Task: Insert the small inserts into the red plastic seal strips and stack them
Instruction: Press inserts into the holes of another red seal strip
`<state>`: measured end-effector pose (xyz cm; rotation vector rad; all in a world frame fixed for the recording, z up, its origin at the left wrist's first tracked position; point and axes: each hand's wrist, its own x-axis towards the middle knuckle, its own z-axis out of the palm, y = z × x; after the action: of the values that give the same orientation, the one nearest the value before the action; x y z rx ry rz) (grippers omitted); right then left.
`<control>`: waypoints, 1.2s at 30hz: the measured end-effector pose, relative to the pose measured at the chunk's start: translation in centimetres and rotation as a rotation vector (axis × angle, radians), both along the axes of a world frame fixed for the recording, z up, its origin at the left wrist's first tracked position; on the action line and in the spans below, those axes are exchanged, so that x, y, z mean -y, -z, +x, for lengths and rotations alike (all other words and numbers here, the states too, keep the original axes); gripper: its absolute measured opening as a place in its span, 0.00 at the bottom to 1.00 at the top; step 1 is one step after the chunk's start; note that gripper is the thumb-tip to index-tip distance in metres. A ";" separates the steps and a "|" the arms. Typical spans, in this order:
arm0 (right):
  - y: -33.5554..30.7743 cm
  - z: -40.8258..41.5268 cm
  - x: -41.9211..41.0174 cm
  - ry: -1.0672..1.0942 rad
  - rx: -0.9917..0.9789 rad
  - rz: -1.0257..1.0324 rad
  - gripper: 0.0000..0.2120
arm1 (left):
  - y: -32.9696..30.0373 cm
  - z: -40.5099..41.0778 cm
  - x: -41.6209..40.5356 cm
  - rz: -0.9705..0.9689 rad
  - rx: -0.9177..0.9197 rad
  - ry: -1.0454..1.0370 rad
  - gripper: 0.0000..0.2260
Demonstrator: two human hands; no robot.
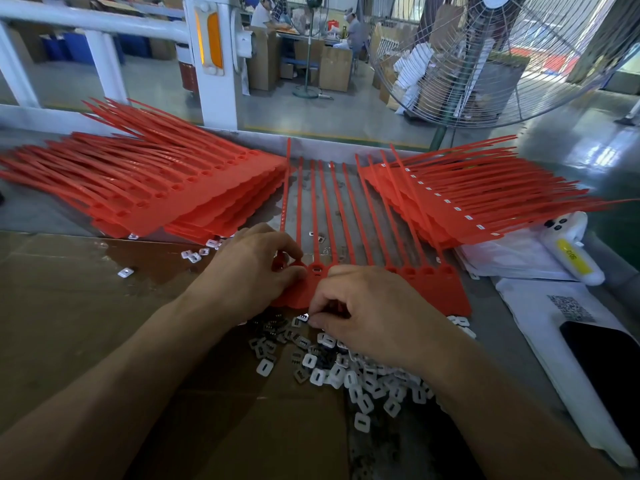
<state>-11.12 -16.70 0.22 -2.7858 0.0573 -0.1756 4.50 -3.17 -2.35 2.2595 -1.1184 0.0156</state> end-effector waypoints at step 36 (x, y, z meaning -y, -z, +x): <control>-0.7 -1.1 8.0 0.628 0.397 0.619 0.08 | 0.0 0.2 -0.1 -0.008 -0.003 0.023 0.12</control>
<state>-12.26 -24.71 0.90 -1.9950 0.7475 -0.7198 4.70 -3.03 -2.38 2.2393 -1.1406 0.0076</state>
